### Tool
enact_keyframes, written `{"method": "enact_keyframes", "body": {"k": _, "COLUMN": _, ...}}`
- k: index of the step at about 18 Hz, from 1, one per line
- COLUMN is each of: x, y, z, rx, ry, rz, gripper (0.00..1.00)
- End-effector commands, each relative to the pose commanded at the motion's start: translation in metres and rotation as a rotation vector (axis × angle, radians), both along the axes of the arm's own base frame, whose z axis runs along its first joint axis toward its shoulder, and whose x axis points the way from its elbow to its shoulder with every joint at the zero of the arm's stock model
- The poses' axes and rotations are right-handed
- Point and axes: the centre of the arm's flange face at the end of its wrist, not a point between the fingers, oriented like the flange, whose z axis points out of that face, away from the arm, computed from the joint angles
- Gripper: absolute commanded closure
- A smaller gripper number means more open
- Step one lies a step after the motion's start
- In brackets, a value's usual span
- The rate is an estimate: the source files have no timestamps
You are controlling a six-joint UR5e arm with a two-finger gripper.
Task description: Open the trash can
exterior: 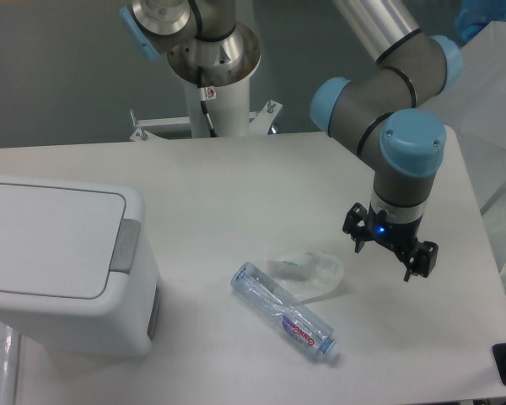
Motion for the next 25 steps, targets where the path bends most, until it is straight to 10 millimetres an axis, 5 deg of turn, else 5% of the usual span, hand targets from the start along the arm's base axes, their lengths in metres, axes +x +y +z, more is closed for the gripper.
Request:
{"method": "enact_keyframes", "body": {"k": 5, "x": 0.001, "y": 0.000, "z": 0.003, "rx": 0.007, "ry": 0.001, "rz": 0.004, "gripper": 0.00}}
{"method": "enact_keyframes", "body": {"k": 12, "x": 0.034, "y": 0.030, "z": 0.024, "rx": 0.080, "ry": 0.012, "rz": 0.035, "gripper": 0.00}}
{"method": "enact_keyframes", "body": {"k": 15, "x": 0.060, "y": 0.050, "z": 0.035, "rx": 0.128, "ry": -0.012, "rz": 0.087, "gripper": 0.00}}
{"method": "enact_keyframes", "body": {"k": 18, "x": 0.108, "y": 0.065, "z": 0.059, "rx": 0.207, "ry": -0.050, "rz": 0.078, "gripper": 0.00}}
{"method": "enact_keyframes", "body": {"k": 25, "x": 0.154, "y": 0.071, "z": 0.119, "rx": 0.411, "ry": -0.152, "rz": 0.152, "gripper": 0.00}}
